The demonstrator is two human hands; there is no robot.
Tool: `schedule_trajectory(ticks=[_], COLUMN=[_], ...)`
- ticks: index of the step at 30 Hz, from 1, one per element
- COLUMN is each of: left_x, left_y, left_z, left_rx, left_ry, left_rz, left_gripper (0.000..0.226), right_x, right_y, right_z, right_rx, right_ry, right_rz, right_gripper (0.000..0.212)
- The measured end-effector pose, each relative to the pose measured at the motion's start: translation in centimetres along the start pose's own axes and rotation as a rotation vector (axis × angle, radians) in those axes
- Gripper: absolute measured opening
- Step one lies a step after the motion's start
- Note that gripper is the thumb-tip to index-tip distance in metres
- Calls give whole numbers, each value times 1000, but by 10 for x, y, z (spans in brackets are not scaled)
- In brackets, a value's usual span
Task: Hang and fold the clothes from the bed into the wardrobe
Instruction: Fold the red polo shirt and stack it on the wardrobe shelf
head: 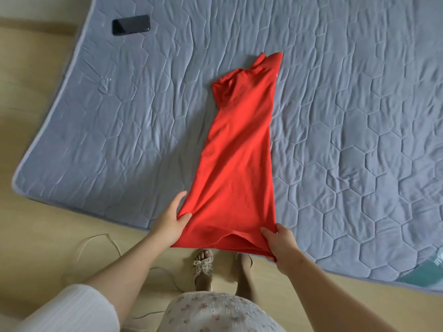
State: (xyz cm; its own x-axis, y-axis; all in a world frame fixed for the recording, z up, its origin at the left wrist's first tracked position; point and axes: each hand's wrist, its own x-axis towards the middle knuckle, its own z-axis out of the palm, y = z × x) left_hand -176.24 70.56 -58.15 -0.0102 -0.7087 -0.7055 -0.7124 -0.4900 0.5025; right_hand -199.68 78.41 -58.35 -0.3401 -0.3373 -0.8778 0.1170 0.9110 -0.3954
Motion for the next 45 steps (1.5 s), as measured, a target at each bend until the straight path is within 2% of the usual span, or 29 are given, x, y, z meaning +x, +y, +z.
schedule_trajectory(ticks=[3,7,10,14,18,21,24,26,28,30,33,37,40,43,45], left_x=[-23,-56,-69,-71,-67,-61,-57,-55,-56,-59,-70,-88,-96,-96,-92], left_y=[-8,-34,-52,-59,-58,-56,-54,-53,-55,-63,-84,-100,-100,-83,-58], left_z=[-5,-18,-28,-32,-37,-36,-32,-30,-30,-31,-33,-35,-37,-46,-53], left_rx=[77,154,167,206,237,100,-181,-245,-195,-43,251,362,260,-50,-271], left_ry=[62,51,-14,-120,-130,-115,-101,-28,65,85,4,-67,-129,-191,-208], left_rz=[-24,6,34,-49,-12,-6,-110,-155,-165,-177,-218,-337,-343,-301,-319], left_gripper=[45,21,29,37,11,4,7,11,14,20,22,17,17,33,32], right_x=[-26,-67,-89,-100,-104,-105,-104,-105,-105,-106,-113,-128,-137,-136,-133], right_y=[15,44,60,71,73,71,71,72,73,78,93,118,125,112,93], right_z=[4,22,35,39,42,44,44,45,48,50,56,62,61,54,47], right_rx=[34,63,102,101,112,90,82,79,80,80,61,66,106,185,304], right_ry=[-18,-19,-29,4,16,31,44,46,38,19,-34,-86,-95,-107,-109], right_rz=[35,100,139,135,145,143,145,150,163,192,258,382,429,447,442], right_gripper=[17,17,16,21,21,21,22,22,21,18,11,8,10,13,17])
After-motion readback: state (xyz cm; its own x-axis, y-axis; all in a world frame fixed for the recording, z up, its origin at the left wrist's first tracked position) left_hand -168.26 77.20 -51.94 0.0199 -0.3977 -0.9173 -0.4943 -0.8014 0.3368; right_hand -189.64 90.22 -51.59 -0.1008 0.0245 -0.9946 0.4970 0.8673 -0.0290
